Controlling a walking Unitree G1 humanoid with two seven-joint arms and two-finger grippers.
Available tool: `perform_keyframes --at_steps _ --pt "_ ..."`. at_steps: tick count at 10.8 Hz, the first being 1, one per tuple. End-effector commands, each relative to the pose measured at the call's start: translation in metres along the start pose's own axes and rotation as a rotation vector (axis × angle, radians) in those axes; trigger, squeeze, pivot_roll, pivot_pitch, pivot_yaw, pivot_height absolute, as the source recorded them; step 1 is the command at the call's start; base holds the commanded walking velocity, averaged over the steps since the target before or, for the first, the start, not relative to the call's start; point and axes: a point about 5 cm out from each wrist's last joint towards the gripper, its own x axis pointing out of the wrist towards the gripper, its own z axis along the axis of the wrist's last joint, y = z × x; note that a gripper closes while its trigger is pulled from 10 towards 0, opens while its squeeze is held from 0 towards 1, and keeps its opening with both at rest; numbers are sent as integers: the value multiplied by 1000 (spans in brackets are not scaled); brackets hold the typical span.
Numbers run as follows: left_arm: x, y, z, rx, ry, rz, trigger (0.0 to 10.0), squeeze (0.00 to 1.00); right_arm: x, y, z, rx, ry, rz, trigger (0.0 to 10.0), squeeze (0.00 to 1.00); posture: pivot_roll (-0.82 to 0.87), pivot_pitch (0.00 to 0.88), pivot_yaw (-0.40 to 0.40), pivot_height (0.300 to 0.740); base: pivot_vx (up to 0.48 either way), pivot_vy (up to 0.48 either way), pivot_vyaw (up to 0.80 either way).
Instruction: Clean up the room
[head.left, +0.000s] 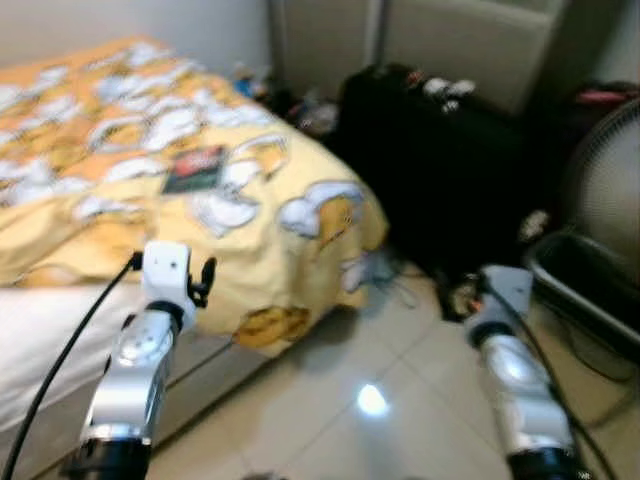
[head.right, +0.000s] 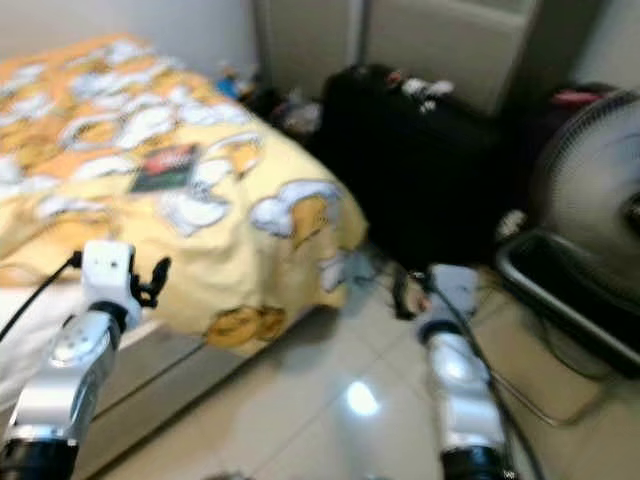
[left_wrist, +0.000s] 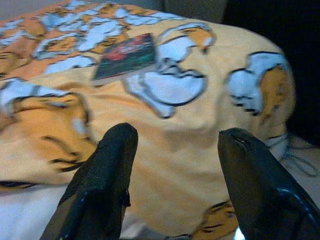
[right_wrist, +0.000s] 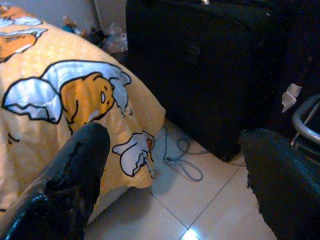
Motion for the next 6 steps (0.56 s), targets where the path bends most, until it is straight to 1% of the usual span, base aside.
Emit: perform_keyframes --at_steps 1,2,3,4,6 --pt "2 9 5 5 -15 31 10000 0 4 15 10 -2 -33 68 10000 0 -11 0 54 740 0 296 0" --pt "2 10 4 1 -18 37 10000 0 5 18 11 -22 -41 89 10000 0 -14 0 54 740 0 296 0" --pt "3 10 4 -10 -21 46 10000 0 7 23 18 -7 -58 107 10000 0 -14 0 54 740 0 300 0" --pt "4 8 5 -19 -26 45 10000 0 10 24 24 -1 -74 110 10000 0 -19 0 53 740 0 300 0" --pt "7 5 6 -26 -33 42 10000 0 15 22 31 -12 -70 102 10000 0 -28 0 51 740 0 311 0"
